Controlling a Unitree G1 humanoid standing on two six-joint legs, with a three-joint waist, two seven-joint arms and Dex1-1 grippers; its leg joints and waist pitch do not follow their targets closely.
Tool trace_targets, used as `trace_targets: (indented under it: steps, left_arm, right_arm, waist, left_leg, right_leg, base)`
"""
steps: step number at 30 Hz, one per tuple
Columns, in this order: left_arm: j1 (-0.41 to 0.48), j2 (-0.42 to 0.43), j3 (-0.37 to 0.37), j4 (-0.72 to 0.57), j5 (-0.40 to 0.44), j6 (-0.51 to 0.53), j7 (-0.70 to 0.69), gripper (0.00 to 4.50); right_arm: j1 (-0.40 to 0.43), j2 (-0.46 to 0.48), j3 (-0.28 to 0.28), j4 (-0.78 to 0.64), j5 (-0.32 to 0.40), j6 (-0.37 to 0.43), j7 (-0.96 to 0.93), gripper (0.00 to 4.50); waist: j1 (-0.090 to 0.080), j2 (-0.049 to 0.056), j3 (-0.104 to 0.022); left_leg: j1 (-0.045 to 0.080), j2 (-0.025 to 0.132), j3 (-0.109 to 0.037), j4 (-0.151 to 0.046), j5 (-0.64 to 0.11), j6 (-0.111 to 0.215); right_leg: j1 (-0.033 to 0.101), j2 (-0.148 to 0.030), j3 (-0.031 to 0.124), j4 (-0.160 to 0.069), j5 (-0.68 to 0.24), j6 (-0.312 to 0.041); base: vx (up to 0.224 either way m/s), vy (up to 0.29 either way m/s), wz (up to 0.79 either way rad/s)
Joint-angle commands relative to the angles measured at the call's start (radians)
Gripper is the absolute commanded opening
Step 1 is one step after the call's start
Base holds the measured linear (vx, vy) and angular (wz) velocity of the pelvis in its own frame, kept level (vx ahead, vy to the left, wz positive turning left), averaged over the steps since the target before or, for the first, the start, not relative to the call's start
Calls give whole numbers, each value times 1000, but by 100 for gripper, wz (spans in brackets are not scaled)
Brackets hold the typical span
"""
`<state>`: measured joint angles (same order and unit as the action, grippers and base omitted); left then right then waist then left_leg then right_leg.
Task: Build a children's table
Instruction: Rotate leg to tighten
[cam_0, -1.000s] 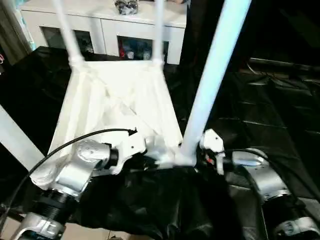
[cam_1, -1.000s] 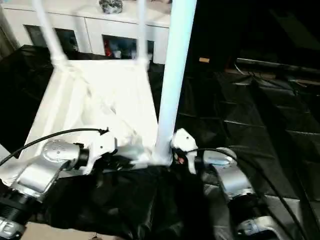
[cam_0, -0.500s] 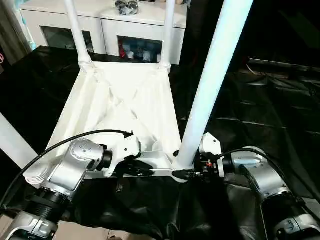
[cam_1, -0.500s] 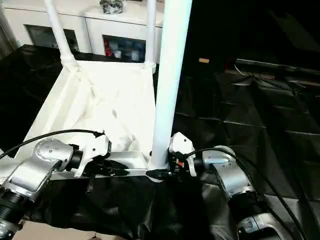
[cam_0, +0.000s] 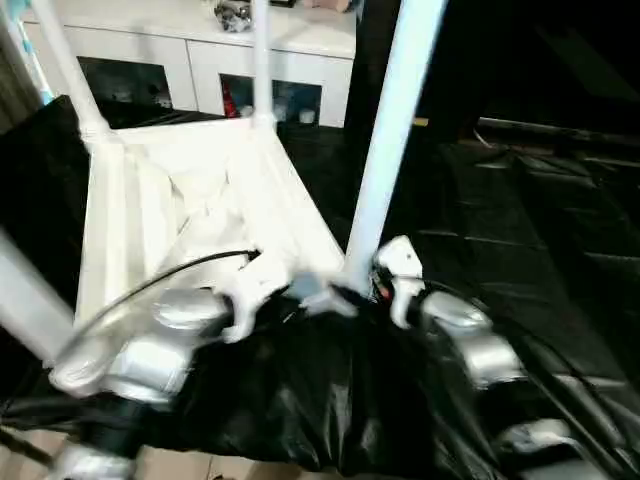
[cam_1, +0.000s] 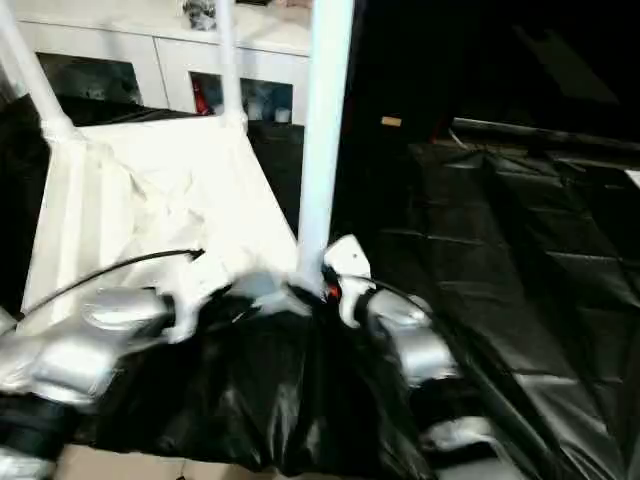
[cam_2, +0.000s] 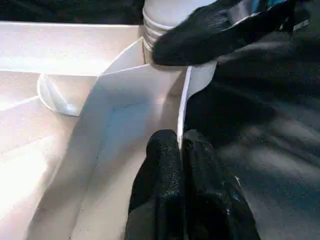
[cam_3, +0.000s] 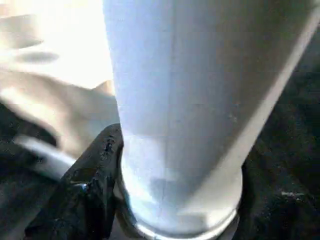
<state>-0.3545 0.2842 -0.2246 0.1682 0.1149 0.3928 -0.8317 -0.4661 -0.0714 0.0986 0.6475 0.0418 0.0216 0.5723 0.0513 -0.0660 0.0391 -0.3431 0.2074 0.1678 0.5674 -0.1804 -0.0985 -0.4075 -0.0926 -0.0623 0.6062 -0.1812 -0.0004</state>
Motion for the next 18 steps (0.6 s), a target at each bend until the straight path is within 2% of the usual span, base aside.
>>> trace_targets:
  steps: [1,4,5,6,9,10,12,14,15,16,17,18]
  left_arm:
    - [-30,-111,-21,26,-31,-7,134,0]
    - [-44,-138,-38,36,-21,-14,145,0]
    - [-48,-151,-47,32,-16,-11,148,0]
    - [-49,-158,-51,28,-18,-10,143,0]
    - [-41,-158,-56,13,-22,-13,123,0]
    - [-22,-144,-61,-11,-28,-22,91,0]
    - [-5,-122,-62,-28,-36,-34,62,0]
    - [7,-103,-63,-42,-48,-42,32,0]
    - [18,-84,-64,-54,-58,-55,2,0]
    - [22,-77,-64,-59,-63,-60,-10,0]
    - [37,-50,-63,-79,-84,-74,-56,0]
    - [44,-37,-61,-88,-94,-82,-79,0]
  right_arm:
    - [-5,91,56,22,-26,30,-50,270]
    - [1,123,64,9,-27,20,-54,270]
    - [5,137,67,1,-17,9,-43,270]
    - [8,140,63,-6,-6,5,-34,326]
    - [7,132,58,-13,7,5,-15,347]
    - [3,105,66,-24,1,-1,12,347]
    - [2,70,77,-48,-10,-8,46,377]
    - [5,46,81,-67,-11,-11,77,377]
    - [9,24,85,-81,-11,-17,112,377]
    - [11,14,86,-85,-11,-20,126,377]
    - [19,-22,94,-105,-6,-33,186,377]
    - [25,-41,97,-118,1,-40,219,377]
  waist:
    - [10,-6,-46]
    - [6,-8,-52]
    - [6,-14,-53]
    - [6,-15,-54]
    - [8,-15,-54]
    - [8,-17,-55]
    - [9,-17,-60]
    - [8,-17,-59]
    - [9,-14,-59]
    - [9,-17,-60]
    - [11,-2,-58]
    - [10,-5,-58]
  left_leg:
    - [-20,13,-6,-77,-282,-3]
    - [-18,13,-2,-72,-246,13]
    - [-15,13,2,-68,-230,27]
    - [-17,13,3,-66,-207,40]
    - [-16,13,6,-63,-178,57]
    - [-17,13,6,-62,-158,63]
    - [-21,14,7,-56,-116,80]
    - [-20,13,9,-54,-96,95]
    - [-21,13,8,-54,-93,98]
    - [-20,14,10,-51,-86,105]
    - [-18,14,9,-52,-91,110]
    - [-18,15,10,-51,-96,115]
  right_leg:
    - [46,-42,33,-86,-425,-91]
    - [46,-40,34,-78,-314,-114]
    - [45,-39,36,-76,-270,-131]
    - [48,-40,36,-72,-237,-146]
    - [49,-41,36,-68,-200,-163]
    - [51,-41,35,-65,-179,-170]
    - [55,-40,34,-56,-117,-185]
    - [52,-38,34,-54,-82,-201]
    - [55,-38,34,-52,-76,-205]
    - [55,-38,34,-50,-56,-211]
    - [53,-39,35,-50,-54,-220]
    - [54,-37,35,-50,-44,-226]
  base:
    - [0,0,0]
    - [0,0,0]
    - [0,0,0]
    - [0,0,0]
    - [0,0,0]
    - [0,0,0]
    - [0,0,0]
    - [0,0,0]
    - [0,0,0]
    - [0,0,0]
    - [0,0,0]
    - [0,0,0]
